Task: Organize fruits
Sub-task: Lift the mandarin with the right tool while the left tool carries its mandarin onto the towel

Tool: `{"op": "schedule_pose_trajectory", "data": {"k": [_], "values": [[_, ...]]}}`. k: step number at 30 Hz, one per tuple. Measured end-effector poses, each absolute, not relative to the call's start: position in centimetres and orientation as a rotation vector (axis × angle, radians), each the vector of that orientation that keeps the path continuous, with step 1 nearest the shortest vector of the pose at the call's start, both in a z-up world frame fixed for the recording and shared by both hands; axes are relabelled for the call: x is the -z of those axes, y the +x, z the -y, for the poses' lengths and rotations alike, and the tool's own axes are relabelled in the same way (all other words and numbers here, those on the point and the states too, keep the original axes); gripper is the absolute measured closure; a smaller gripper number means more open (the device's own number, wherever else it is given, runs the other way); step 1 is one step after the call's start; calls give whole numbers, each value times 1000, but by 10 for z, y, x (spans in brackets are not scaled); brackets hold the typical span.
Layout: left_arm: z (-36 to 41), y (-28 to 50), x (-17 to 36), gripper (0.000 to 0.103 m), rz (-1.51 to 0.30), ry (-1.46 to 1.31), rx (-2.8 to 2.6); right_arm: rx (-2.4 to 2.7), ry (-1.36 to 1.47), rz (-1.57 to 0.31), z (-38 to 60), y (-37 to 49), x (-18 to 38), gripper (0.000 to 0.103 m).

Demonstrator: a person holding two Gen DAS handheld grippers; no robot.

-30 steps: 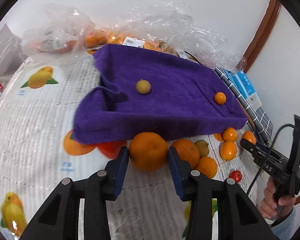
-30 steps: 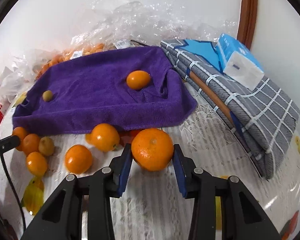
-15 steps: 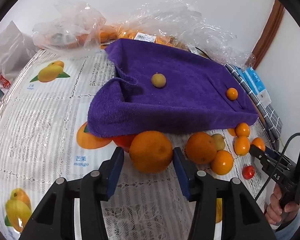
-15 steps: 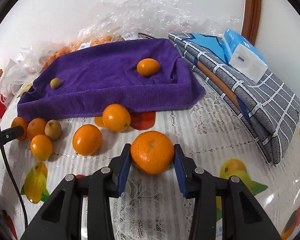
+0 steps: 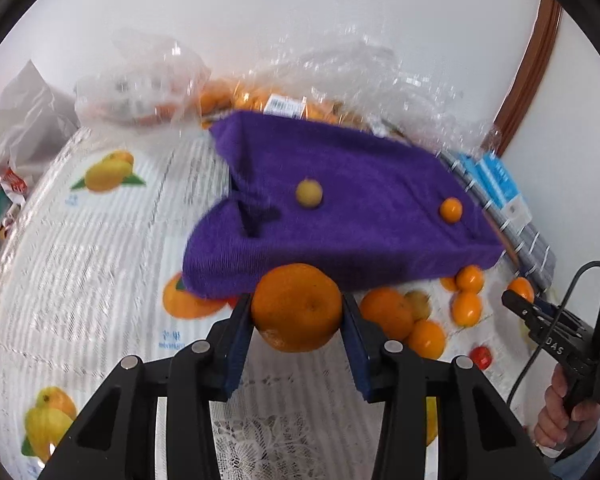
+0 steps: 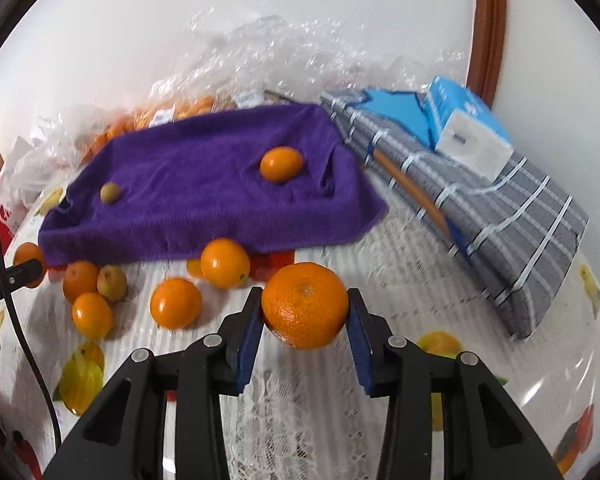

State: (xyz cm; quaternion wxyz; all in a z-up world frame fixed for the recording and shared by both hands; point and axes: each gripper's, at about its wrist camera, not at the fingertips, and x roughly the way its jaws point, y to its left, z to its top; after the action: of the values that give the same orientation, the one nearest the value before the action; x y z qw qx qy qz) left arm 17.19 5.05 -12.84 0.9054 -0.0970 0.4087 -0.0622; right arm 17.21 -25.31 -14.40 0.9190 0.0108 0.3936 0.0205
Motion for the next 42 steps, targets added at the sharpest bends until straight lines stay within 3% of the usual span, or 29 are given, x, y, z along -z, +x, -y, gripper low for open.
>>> {"op": "schedule_pose_trajectory", "data": {"k": [15,28,42], "values": [[-42,236,92,62,-729,-269,110,-73,16,-711,231,241,99,63],[-42,256,135,62,-783,-306,108,-114,38,-750,228,267,139,63],[-30,254,142,62,-801,-232,90,-117,51,-771,224,267,152,63]]}}
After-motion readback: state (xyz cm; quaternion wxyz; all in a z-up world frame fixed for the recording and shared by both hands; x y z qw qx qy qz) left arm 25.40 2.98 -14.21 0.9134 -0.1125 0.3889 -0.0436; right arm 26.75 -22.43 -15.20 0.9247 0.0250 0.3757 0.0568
